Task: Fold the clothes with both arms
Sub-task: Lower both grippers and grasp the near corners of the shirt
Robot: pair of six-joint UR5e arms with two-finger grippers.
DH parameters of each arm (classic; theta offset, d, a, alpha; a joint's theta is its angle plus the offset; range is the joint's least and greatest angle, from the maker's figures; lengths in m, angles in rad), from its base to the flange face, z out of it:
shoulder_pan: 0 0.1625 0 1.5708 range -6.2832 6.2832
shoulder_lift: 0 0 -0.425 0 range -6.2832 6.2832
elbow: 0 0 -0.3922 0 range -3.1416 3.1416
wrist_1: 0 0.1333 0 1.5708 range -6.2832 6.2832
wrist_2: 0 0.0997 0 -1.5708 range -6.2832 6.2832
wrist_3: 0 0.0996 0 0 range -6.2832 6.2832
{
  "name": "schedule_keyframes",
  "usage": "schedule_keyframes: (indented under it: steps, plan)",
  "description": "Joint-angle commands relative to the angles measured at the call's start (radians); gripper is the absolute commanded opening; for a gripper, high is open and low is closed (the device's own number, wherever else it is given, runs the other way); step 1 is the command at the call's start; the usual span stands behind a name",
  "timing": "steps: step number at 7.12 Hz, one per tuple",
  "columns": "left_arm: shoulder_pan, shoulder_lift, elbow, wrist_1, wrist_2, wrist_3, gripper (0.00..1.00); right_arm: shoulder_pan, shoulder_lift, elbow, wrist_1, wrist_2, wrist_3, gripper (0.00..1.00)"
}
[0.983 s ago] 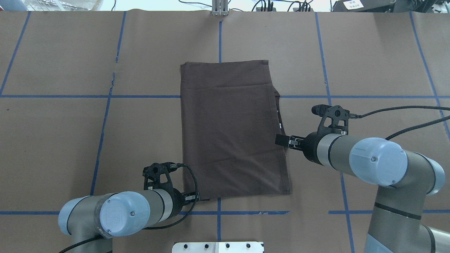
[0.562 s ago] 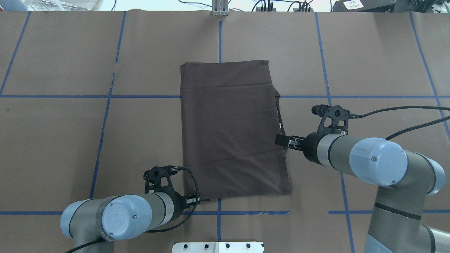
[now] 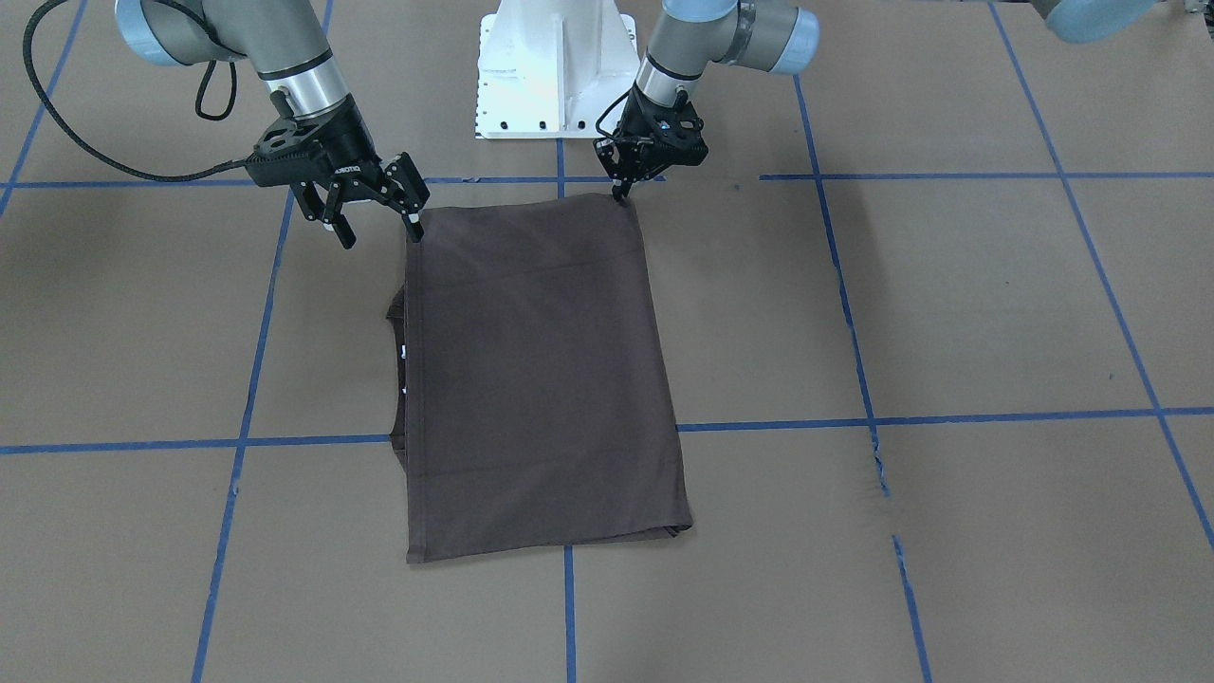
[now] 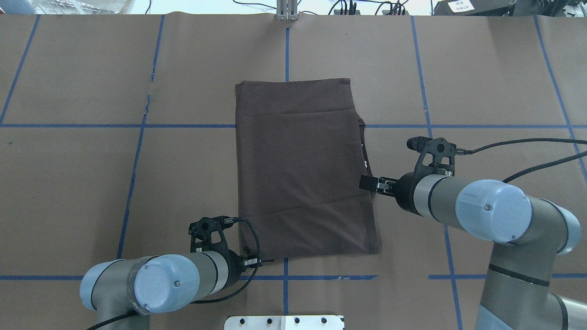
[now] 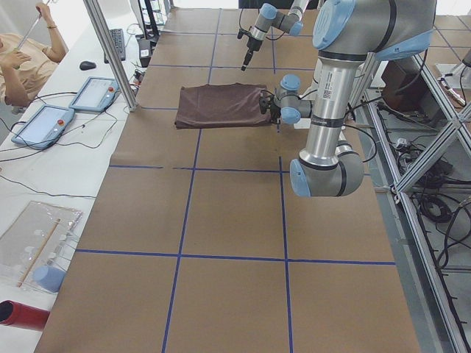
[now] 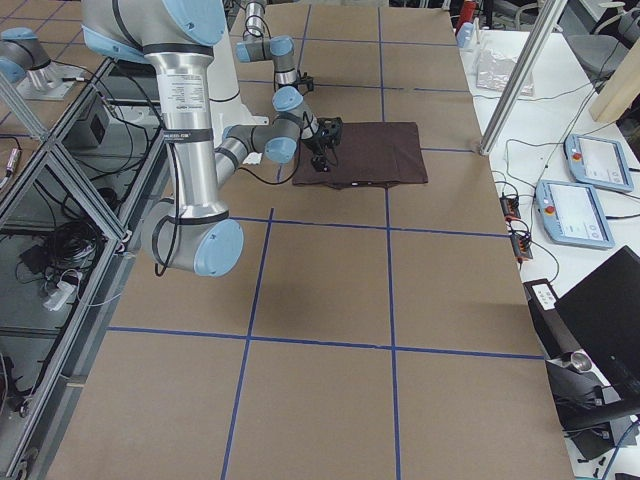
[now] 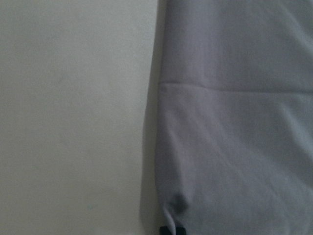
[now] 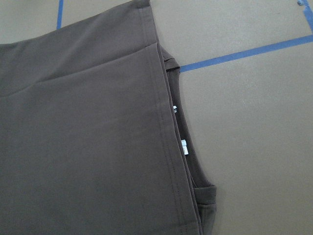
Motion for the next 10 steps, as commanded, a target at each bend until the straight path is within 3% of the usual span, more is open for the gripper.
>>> schedule_keyframes:
  steps: [1, 2, 3, 4, 5, 7, 10]
  plan:
    - [-0.006, -0.002, -0.013, 0.0, 0.0, 0.0, 0.0, -0.002, 0.001, -0.001, -0.008, -0.004, 0.018, 1.0]
    - [-0.009, -0.007, -0.013, 0.0, 0.001, 0.0, 0.0, -0.005, 0.01, 0.006, -0.046, -0.004, 0.102, 1.0]
    - [-0.009, -0.007, -0.013, -0.002, 0.001, -0.002, 0.0, -0.018, 0.018, 0.012, -0.099, -0.007, 0.186, 0.95]
    - [-0.009, -0.007, -0.011, -0.005, 0.015, -0.002, 0.0, -0.034, 0.035, 0.012, -0.119, -0.009, 0.275, 0.84]
    - [-0.009, -0.007, -0.011, -0.008, 0.018, -0.002, 0.0, -0.055, 0.067, 0.012, -0.193, -0.019, 0.332, 0.81]
    - [-0.007, -0.007, -0.011, -0.012, 0.047, -0.003, 0.0, -0.122, 0.135, 0.009, -0.348, -0.072, 0.389, 0.82]
    - [-0.006, -0.007, -0.013, -0.014, 0.062, -0.002, 0.0, -0.189, 0.136, -0.005, -0.359, -0.095, 0.392, 0.82]
